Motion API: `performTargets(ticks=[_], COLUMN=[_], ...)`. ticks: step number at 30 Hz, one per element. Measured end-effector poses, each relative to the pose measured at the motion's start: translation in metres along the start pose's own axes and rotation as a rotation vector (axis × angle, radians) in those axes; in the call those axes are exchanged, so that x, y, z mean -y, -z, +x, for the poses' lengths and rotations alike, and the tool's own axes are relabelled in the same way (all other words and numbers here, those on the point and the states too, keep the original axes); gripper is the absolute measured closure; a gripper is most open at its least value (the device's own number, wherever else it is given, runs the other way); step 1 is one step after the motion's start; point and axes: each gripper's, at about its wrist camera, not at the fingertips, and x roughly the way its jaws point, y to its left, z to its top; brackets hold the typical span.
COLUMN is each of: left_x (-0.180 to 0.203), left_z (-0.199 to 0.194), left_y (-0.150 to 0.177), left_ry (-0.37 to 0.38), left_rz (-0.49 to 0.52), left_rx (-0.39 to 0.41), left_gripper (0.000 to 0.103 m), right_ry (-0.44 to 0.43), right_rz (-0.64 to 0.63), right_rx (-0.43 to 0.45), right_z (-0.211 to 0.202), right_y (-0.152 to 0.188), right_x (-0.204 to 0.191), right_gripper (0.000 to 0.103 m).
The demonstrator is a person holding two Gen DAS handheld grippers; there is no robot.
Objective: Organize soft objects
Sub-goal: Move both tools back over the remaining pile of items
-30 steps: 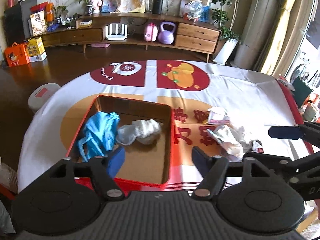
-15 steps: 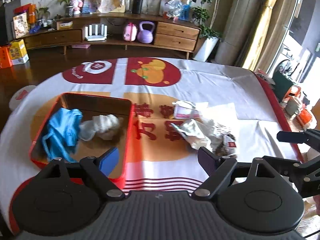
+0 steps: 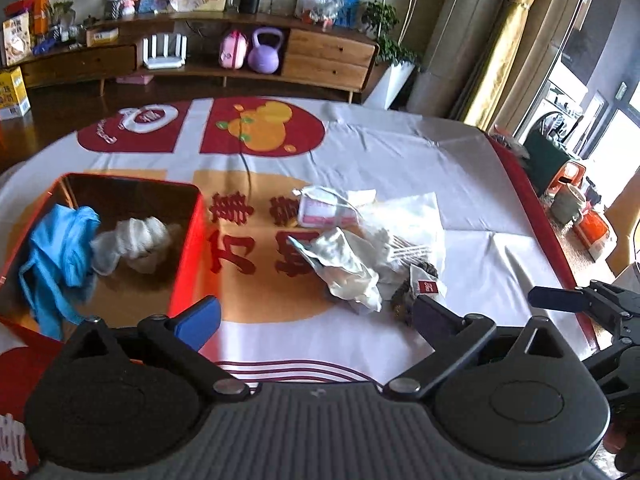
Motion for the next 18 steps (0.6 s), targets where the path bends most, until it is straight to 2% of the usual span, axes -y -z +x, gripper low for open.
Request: performTargets(ticks=[10, 18], left_x=[0.019, 0.031], left_z=[0.041, 0.073], left_y=[-0.006, -0.005], left_ry=[0.001, -0.036], left_rz=[0.060, 0.148], left_rx=[-0.004, -0.013], left_gripper=[0.001, 0.001], right_ry=[0.001, -0.019], right_rz=[0.020, 0.021], right_rx=[-0.029, -0.056], right_z=[0.029, 0.053], right_y=[0.001, 0.000], right_x=[0.024, 0.035], right_gripper=[0.012, 0.028])
